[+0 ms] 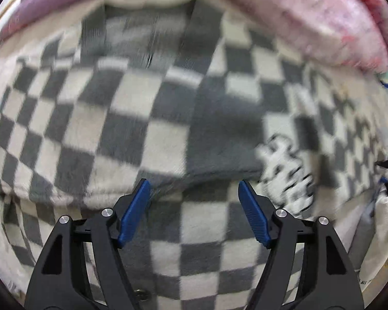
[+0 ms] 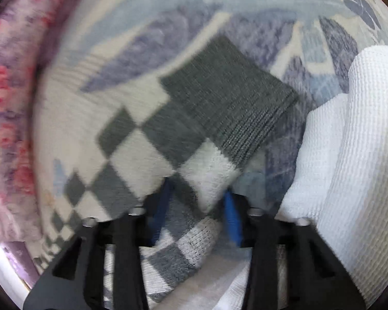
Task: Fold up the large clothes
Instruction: 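Grasp the other sleeve cuff with the right tool, fold it onto the body, release, then grasp the cardigan's side edge with both tools, then lift the edge with both tools, fold it over the cardigan, open both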
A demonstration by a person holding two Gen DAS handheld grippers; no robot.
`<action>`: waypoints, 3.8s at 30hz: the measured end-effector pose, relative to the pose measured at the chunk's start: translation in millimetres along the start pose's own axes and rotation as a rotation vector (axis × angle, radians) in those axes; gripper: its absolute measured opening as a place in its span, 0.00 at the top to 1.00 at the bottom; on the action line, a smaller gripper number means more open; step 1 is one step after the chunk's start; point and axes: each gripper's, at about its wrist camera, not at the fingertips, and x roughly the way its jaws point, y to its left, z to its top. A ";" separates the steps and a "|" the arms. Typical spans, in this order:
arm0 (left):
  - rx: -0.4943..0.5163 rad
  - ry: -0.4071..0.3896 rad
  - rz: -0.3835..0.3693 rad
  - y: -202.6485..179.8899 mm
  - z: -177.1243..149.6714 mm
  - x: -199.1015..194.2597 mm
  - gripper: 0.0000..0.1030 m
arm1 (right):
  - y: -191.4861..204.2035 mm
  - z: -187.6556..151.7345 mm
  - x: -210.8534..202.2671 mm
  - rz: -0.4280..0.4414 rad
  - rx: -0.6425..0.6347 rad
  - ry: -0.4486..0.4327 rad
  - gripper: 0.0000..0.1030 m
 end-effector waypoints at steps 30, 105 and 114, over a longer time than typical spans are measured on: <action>-0.354 -0.270 -0.194 303.2 -5.5 -126.9 0.24 | 351.6 -528.1 -90.0 0.321 -1.353 -0.295 0.90; -0.164 -0.230 -0.049 304.8 171.3 -34.8 0.80 | 341.4 -232.4 33.3 0.270 -0.725 0.003 0.82; -0.151 -0.406 -0.129 294.4 95.3 -130.5 0.80 | 282.1 -261.3 -78.0 0.436 -0.763 -0.118 0.83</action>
